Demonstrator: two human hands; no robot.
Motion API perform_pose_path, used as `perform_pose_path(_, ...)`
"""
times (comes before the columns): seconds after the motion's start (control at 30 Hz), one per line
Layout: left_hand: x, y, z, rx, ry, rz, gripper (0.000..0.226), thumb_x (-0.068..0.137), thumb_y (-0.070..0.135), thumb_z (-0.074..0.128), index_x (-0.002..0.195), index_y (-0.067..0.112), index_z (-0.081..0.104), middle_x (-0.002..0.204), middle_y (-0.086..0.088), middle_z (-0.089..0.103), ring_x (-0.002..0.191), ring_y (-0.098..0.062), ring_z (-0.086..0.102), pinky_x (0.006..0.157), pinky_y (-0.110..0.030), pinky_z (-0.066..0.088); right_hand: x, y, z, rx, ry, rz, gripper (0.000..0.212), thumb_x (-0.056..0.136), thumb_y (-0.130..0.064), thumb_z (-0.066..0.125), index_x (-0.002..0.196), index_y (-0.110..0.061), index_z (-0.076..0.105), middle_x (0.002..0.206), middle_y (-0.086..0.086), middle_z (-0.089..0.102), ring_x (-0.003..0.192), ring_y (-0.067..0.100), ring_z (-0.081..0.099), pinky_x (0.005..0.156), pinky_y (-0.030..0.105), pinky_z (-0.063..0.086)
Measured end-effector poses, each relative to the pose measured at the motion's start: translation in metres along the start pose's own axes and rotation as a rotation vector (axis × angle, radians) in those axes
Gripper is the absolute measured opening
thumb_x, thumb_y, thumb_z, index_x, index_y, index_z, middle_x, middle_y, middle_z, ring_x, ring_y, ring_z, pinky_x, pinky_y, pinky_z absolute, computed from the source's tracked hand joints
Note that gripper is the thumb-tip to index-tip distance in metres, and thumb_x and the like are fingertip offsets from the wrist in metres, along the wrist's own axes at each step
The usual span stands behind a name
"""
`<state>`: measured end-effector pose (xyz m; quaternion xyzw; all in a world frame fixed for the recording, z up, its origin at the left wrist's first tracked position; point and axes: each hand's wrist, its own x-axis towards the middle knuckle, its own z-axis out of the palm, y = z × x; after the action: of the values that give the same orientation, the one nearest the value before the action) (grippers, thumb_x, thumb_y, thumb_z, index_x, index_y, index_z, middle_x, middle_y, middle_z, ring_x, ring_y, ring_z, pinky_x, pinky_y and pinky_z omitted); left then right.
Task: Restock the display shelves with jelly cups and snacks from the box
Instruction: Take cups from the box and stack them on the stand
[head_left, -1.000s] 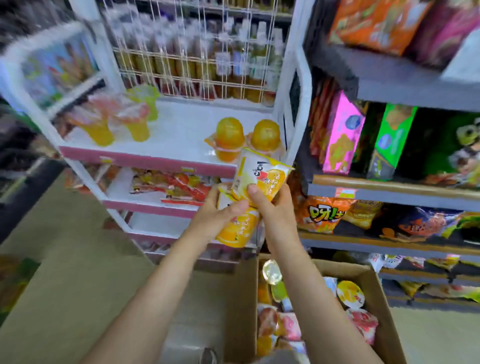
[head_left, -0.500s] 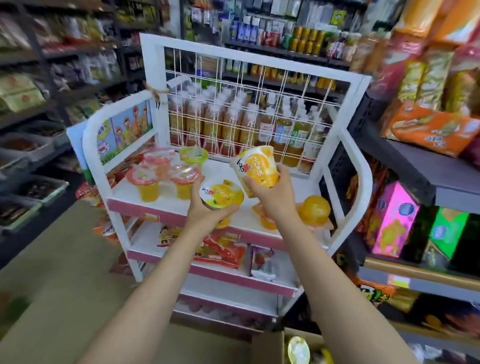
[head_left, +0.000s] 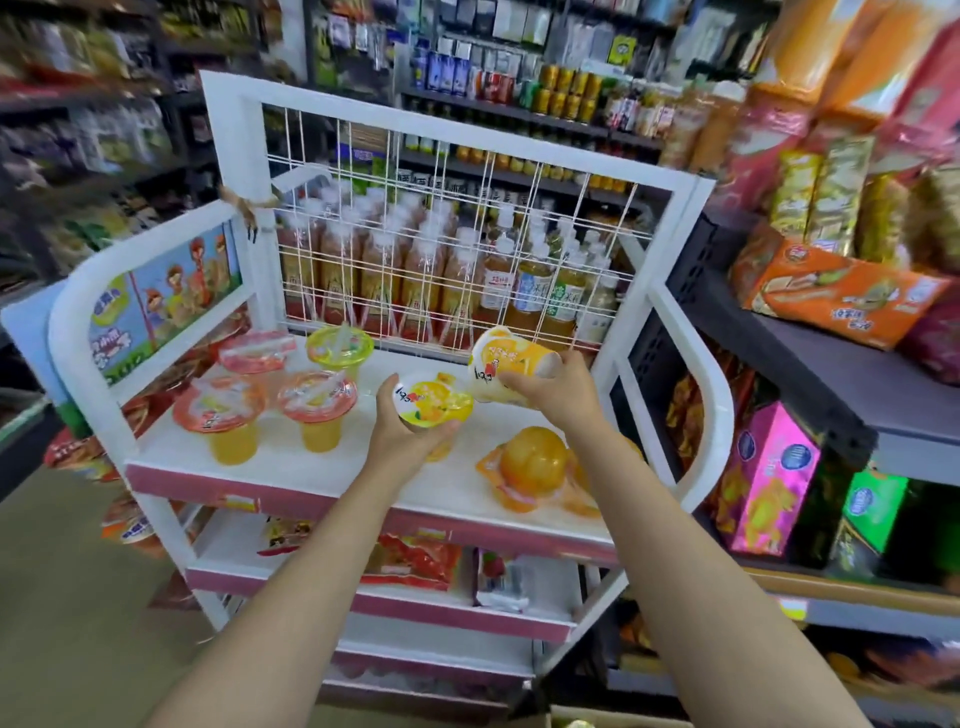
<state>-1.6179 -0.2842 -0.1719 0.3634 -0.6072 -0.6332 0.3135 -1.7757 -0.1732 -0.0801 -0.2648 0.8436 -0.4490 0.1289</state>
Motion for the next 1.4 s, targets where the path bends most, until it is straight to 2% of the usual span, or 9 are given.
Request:
perform_pose_path(0.2, 0.037, 0.002, 0.015, 0.159, 0.055, 0.007, 0.109, 0.067, 0.037, 0.091, 0.154, 0.037, 0.025, 0.151, -0.003, 0.033, 0.135, -0.024, 0.041, 0.108, -0.046, 0.042, 0.021, 0.013, 0.0, 0.158, 0.011, 0.028, 0.078, 0.071, -0.043, 0.087, 0.135, -0.017, 0.05, 0.123, -0.004, 0.053, 0.118, 0.022, 0.055, 0.098, 0.04, 0.049)
perform_pose_path(0.33, 0.051, 0.011, 0.03, 0.031, -0.041, 0.008, 0.109, 0.061, 0.031, 0.094, 0.151, 0.035, 0.032, 0.14, 0.001, 0.053, 0.124, -0.019, 0.056, 0.1, -0.045, 0.052, 0.036, 0.011, 0.003, 0.214, 0.036, -0.06, 0.071, 0.066, -0.041, 0.09, 0.126, -0.022, 0.058, 0.118, -0.004, 0.064, 0.107, 0.017, 0.063, 0.091, 0.039, 0.055)
perform_pose_path(0.47, 0.05, 0.008, 0.036, -0.104, -0.076, -0.006, 0.074, 0.075, 0.02, 0.087, 0.137, 0.029, 0.049, 0.121, 0.014, 0.059, 0.117, -0.012, 0.058, 0.097, -0.041, 0.054, 0.049, 0.0, 0.008, 0.142, 0.082, -0.12, 0.082, 0.068, -0.036, 0.09, 0.137, -0.016, 0.05, 0.129, 0.001, 0.058, 0.111, 0.019, 0.057, 0.093, 0.04, 0.052)
perform_pose_path(0.63, 0.055, -0.003, 0.036, -0.118, -0.006, 0.004, 0.038, 0.09, 0.02, 0.073, 0.125, 0.032, 0.062, 0.112, -0.002, 0.064, 0.099, -0.022, 0.067, 0.077, -0.034, 0.059, 0.057, 0.001, 0.015, -0.055, -0.005, -0.251, 0.058, 0.081, -0.031, 0.081, 0.133, -0.019, 0.059, 0.115, 0.003, 0.051, 0.081, 0.008, 0.053, 0.067, 0.015, 0.042)
perform_pose_path(0.8, 0.056, 0.0, 0.048, -0.193, 0.008, -0.03, 0.056, 0.091, 0.019, 0.073, 0.143, 0.025, 0.051, 0.101, -0.016, 0.067, 0.076, -0.017, 0.073, 0.06, -0.023, 0.056, 0.059, 0.012, 0.017, -0.031, -0.105, -0.169, 0.097, 0.086, -0.026, 0.077, 0.157, -0.035, 0.011, 0.142, 0.011, 0.046, 0.119, 0.029, 0.053, 0.091, 0.056, 0.052)
perform_pose_path(0.9, 0.061, 0.003, 0.057, -0.209, 0.031, -0.033, 0.057, 0.091, 0.017, 0.072, 0.144, 0.021, 0.05, 0.101, -0.016, 0.065, 0.067, -0.007, 0.072, 0.061, -0.02, 0.057, 0.061, 0.017, 0.015, 0.09, -0.043, -0.148, 0.093, 0.086, -0.016, 0.077, 0.155, -0.02, 0.014, 0.138, 0.006, 0.048, 0.115, 0.018, 0.051, 0.092, 0.043, 0.051)
perform_pose_path(1.07, 0.072, 0.005, 0.064, -0.201, -0.064, -0.035, 0.063, 0.089, 0.03, 0.075, 0.146, 0.028, 0.047, 0.112, -0.015, 0.066, 0.09, -0.017, 0.073, 0.08, -0.028, 0.06, 0.069, 0.027, 0.024, 0.008, -0.047, -0.154, 0.047, 0.091, -0.019, 0.072, 0.13, -0.01, 0.048, 0.136, 0.003, 0.054, 0.123, 0.018, 0.052, 0.094, 0.03, 0.043)
perform_pose_path(1.27, 0.077, 0.006, 0.073, -0.148, -0.153, -0.062, 0.029, 0.09, 0.041, 0.072, 0.106, 0.056, 0.053, 0.121, -0.005, 0.063, 0.113, -0.017, 0.065, 0.1, -0.039, 0.053, 0.076, 0.033, 0.028, -0.056, -0.112, -0.18, 0.051, 0.092, -0.018, 0.07, 0.137, -0.015, 0.048, 0.142, 0.0, 0.052, 0.125, 0.019, 0.051, 0.097, 0.034, 0.045)
perform_pose_path(1.4, 0.074, 0.007, 0.071, -0.144, -0.189, -0.055, 0.034, 0.094, 0.034, 0.068, 0.12, 0.048, 0.05, 0.128, -0.002, 0.057, 0.119, -0.017, 0.06, 0.1, -0.035, 0.052, 0.078, 0.035, 0.029, -0.052, -0.126, -0.144, 0.054, 0.091, -0.02, 0.071, 0.139, -0.016, 0.048, 0.143, -0.001, 0.051, 0.126, 0.019, 0.05, 0.095, 0.031, 0.044)
